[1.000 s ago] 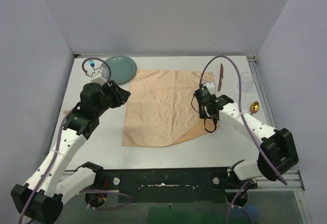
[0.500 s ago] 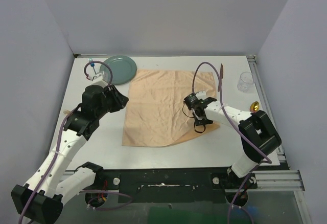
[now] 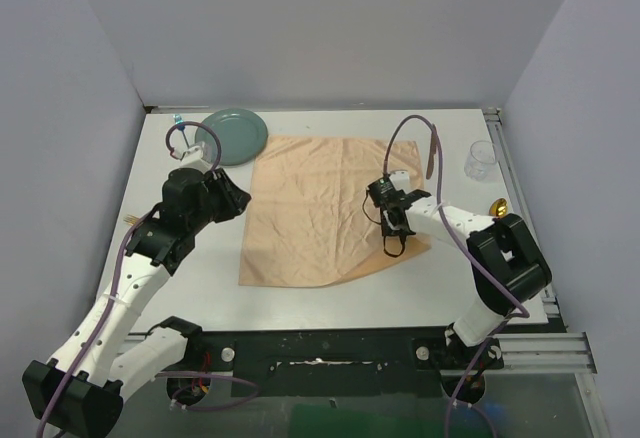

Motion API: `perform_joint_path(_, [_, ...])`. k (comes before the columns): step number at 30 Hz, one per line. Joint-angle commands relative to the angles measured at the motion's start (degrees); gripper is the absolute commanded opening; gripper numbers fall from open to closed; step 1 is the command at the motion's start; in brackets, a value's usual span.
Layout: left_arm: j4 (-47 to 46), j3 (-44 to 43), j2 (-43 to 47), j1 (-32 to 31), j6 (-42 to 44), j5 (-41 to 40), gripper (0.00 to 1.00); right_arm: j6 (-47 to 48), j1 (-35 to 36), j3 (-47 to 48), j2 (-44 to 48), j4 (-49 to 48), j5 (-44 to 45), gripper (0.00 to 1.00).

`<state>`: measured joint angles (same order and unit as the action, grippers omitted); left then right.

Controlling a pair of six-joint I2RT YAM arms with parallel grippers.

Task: Set the dinner table for one person
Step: Flatten out the napkin at the center of the board.

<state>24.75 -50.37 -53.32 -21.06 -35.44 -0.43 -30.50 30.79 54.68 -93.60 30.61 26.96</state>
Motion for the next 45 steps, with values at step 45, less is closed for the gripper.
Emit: perform_joint_path(45, [-0.6, 0.0, 0.5, -0.1, 0.6, -2.2, 0.24, 0.2, -6.1, -5.3, -1.2, -13.2, -11.5, 0.26])
